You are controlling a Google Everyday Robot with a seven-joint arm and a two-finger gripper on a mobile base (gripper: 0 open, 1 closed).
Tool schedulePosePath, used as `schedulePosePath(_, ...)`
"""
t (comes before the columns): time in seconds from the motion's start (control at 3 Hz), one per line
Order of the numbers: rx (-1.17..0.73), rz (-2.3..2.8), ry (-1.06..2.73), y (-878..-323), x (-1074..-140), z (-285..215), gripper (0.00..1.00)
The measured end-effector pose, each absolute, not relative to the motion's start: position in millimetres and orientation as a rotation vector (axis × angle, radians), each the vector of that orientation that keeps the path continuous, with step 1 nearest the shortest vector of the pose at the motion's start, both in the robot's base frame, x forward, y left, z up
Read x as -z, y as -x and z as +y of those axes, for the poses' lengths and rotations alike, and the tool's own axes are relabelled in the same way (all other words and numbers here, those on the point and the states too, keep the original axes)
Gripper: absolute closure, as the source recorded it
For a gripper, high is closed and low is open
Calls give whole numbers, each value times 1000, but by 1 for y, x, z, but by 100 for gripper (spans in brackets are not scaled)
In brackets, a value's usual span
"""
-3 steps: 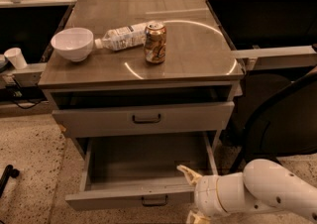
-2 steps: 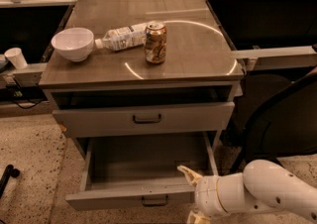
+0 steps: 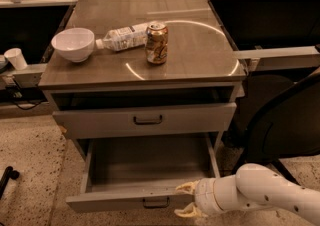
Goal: Close middle drawer
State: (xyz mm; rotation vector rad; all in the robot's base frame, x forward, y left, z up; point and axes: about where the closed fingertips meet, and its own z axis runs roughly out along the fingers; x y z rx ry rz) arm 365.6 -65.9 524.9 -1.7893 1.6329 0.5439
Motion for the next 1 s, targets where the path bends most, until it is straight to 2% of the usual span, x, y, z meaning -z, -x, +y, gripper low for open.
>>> schedulePosePath(0.67, -521, 1545, 1922, -377, -458, -78, 100)
schedulePosePath(1.0, -546, 1549, 1912, -380, -427, -85, 100)
